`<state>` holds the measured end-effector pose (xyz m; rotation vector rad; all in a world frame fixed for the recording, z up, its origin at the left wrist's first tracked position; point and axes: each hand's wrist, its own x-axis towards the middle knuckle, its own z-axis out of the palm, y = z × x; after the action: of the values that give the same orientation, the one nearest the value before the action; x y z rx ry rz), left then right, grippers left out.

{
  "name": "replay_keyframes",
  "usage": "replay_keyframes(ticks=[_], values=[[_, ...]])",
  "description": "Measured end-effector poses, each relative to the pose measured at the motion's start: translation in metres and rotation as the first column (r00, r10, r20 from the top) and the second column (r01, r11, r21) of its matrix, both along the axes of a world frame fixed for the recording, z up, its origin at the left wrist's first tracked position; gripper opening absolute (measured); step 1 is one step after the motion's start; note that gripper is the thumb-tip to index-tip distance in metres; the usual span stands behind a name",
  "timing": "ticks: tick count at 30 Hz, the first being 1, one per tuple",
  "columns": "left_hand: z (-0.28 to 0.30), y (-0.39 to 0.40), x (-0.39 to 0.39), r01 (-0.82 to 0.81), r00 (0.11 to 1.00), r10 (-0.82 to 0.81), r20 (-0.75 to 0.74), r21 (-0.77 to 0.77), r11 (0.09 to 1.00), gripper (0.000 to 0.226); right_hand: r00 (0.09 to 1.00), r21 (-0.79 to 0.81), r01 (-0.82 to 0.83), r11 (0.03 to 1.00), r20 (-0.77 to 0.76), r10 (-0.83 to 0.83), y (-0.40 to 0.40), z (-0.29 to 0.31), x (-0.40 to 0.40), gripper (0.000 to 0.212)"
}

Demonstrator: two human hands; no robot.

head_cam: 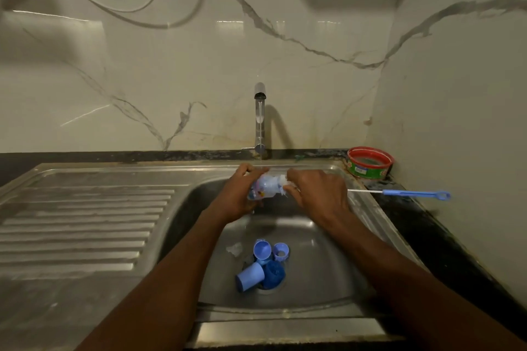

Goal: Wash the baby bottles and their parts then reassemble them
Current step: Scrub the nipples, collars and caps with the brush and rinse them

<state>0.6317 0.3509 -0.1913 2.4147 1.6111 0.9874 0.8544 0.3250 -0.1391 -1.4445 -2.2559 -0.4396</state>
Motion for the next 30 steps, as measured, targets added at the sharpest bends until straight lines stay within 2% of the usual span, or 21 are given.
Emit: replay_keyframes(ticks=[3, 5, 8, 10, 12, 14, 17, 20, 21, 22, 24, 25, 26, 27, 28, 30], values=[[-0.002, 0.004, 0.007, -0.091, 0.991, 0.088, 0.097, 0.023, 0.996, 0.106, 0.991, 0.063, -0.11, 0.992, 0.086, 0.104, -0.006, 0.001, -0.003, 0.025], [-0.003, 0.003, 0.01, -0.113, 0.985, 0.108, 0.138, 0.024, 0.993, 0.102, 0.99, 0.103, -0.121, 0.987, 0.084, 0.113, -0.005, -0.001, -0.007, 0.024], [-0.002, -0.003, 0.012, -0.045, 0.989, 0.049, 0.142, -0.033, 0.998, 0.09, 0.998, 0.06, 0.003, 0.998, -0.067, 0.001, 0.0, -0.003, -0.013, 0.022], [-0.001, -0.009, 0.016, 0.019, 0.995, -0.011, 0.102, -0.083, 0.996, 0.093, 0.989, -0.015, 0.115, 0.993, -0.095, -0.116, 0.007, -0.002, -0.014, 0.026], [0.002, -0.011, 0.022, 0.036, 0.998, -0.031, 0.055, -0.086, 0.996, 0.084, 0.969, -0.077, 0.199, 0.977, -0.132, -0.208, 0.012, -0.004, -0.011, 0.029], [0.01, -0.011, 0.019, -0.019, 0.999, 0.019, 0.033, -0.007, 1.0, 0.069, 0.956, -0.09, 0.228, 0.969, -0.167, -0.241, 0.012, -0.003, -0.012, 0.031], [0.017, -0.006, 0.005, -0.074, 0.997, 0.076, -0.001, 0.175, 0.982, 0.055, 0.991, -0.055, 0.119, 0.991, -0.05, -0.122, 0.005, -0.005, -0.006, 0.03], [0.008, -0.001, -0.003, -0.203, 0.973, 0.223, -0.058, 0.237, 0.95, 0.074, 0.998, -0.122, -0.042, 0.992, 0.047, 0.049, -0.009, -0.003, -0.017, 0.033], [0.005, 0.0, -0.002, -0.241, 0.96, 0.269, -0.075, 0.268, 0.933, 0.082, 0.997, -0.127, 0.033, 0.991, 0.069, -0.024, -0.008, -0.009, -0.025, 0.033], [0.002, 0.002, 0.0, -0.246, 0.958, 0.277, -0.072, 0.286, 0.926, 0.089, 0.979, -0.065, 0.197, 0.978, 0.058, -0.194, -0.001, -0.013, -0.035, 0.033], [-0.001, 0.004, 0.001, -0.175, 0.984, 0.179, 0.0, 0.206, 0.963, 0.101, 0.908, -0.171, 0.412, 0.895, -0.001, -0.418, -0.008, -0.001, -0.031, 0.036], [-0.003, 0.004, 0.0, -0.116, 0.993, 0.111, 0.044, 0.123, 0.986, 0.103, 0.928, -0.064, 0.368, 0.927, -0.031, -0.371, -0.002, -0.01, -0.032, 0.037], [-0.004, 0.002, 0.001, -0.058, 0.995, 0.055, 0.078, 0.041, 0.997, 0.104, 0.967, -0.052, 0.247, 0.968, -0.051, -0.25, 0.006, -0.011, -0.035, 0.037], [-0.006, -0.001, 0.002, -0.013, 0.995, 0.016, 0.094, -0.023, 1.0, 0.103, 0.995, -0.15, 0.092, 0.984, -0.029, -0.098, 0.001, -0.006, -0.031, 0.034], [-0.007, -0.005, 0.006, 0.022, 0.996, -0.017, 0.089, -0.057, 0.998, 0.101, 0.996, -0.169, 0.082, 0.982, -0.03, -0.088, -0.001, -0.002, -0.025, 0.031], [-0.003, -0.01, 0.014, 0.048, 0.996, -0.045, 0.081, -0.03, 0.998, 0.083, 0.976, -0.084, 0.191, 0.978, -0.091, -0.199, 0.006, 0.003, -0.015, 0.027]])
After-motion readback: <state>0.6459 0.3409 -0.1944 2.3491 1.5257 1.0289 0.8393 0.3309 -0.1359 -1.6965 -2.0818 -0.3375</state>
